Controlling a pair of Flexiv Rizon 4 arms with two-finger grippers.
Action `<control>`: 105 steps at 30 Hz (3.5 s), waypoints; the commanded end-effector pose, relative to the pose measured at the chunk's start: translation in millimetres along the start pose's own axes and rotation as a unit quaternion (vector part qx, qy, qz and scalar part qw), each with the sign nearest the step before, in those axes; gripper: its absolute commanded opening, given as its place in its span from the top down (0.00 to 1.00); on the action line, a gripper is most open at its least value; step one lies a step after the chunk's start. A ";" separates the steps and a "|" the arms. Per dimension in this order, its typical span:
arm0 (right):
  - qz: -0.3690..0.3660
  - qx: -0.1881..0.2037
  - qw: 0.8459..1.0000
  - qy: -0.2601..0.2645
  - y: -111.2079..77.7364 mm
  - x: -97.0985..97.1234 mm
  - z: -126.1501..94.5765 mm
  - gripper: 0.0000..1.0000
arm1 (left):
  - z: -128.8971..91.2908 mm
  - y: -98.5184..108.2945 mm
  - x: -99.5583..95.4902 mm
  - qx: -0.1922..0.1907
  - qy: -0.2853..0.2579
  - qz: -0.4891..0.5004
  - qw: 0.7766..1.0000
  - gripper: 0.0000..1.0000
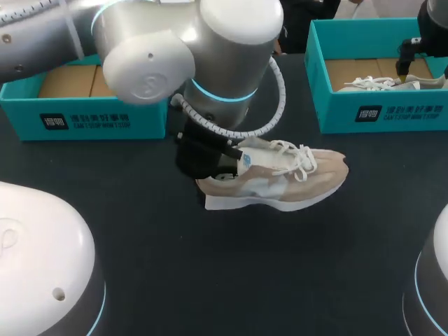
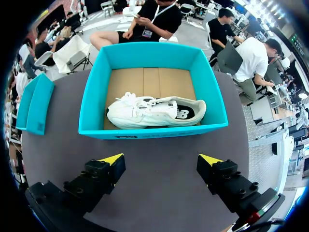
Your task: Take the shoe out of the shoebox, open the shoe tongue, remove and reinsert the insole, then place the shoe into the shoebox
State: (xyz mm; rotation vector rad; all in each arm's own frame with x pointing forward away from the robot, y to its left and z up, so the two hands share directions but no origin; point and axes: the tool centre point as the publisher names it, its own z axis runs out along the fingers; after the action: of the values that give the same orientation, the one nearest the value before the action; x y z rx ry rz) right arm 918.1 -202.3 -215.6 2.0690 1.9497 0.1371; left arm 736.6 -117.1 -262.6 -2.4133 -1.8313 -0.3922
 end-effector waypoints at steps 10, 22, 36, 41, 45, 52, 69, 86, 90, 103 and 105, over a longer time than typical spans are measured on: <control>0.001 -0.001 1.000 0.000 -0.7 0.4 0.7 0.00 | 69.5 -15.0 -36.4 0.007 0.039 -0.014 0.999 1.00; 0.001 -0.001 1.000 0.000 -0.7 0.4 0.7 0.00 | 96.5 -26.4 -37.9 0.053 0.066 -0.031 0.996 1.00; 0.001 -0.001 1.000 0.000 -0.7 0.4 0.7 0.00 | 96.7 -27.4 -38.2 0.065 0.069 -0.012 0.995 0.28; 0.001 -0.001 1.000 0.000 -0.7 0.4 0.7 0.00 | 85.4 -28.5 -37.6 0.056 0.060 -0.012 0.997 0.00; 0.001 -0.001 1.000 0.000 -0.7 0.4 0.7 0.00 | 72.9 -27.2 -31.2 0.058 0.027 -0.032 0.997 0.00; 0.001 -0.001 1.000 0.000 -0.7 0.4 0.7 0.00 | 36.0 -18.5 -19.9 0.031 -0.039 -0.083 0.995 0.00; 0.001 -0.001 1.000 0.000 -0.7 0.4 0.7 0.00 | -15.2 -12.7 3.3 0.036 -0.126 -0.211 0.969 0.00; 0.001 -0.001 1.000 0.000 -0.7 0.4 0.7 0.00 | -38.7 -21.4 28.2 0.157 -0.282 -0.383 0.865 0.00; 0.001 -0.001 1.000 0.000 -0.7 0.4 0.7 0.00 | -47.5 -36.6 32.3 0.176 -0.301 -0.436 0.829 0.00; 0.001 -0.001 1.000 0.000 -0.7 0.4 0.7 0.00 | -45.4 -61.9 37.6 0.250 -0.366 -0.534 0.720 0.00; 0.001 -0.001 1.000 0.000 -0.7 0.4 0.7 0.00 | -46.2 -62.8 39.5 0.252 -0.367 -0.532 0.720 0.00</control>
State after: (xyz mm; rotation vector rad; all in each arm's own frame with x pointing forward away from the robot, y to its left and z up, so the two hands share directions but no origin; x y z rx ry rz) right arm 918.1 -202.2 -215.6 2.0689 1.9497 0.1371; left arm 680.9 -82.1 -209.6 -1.1509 -2.7539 0.6953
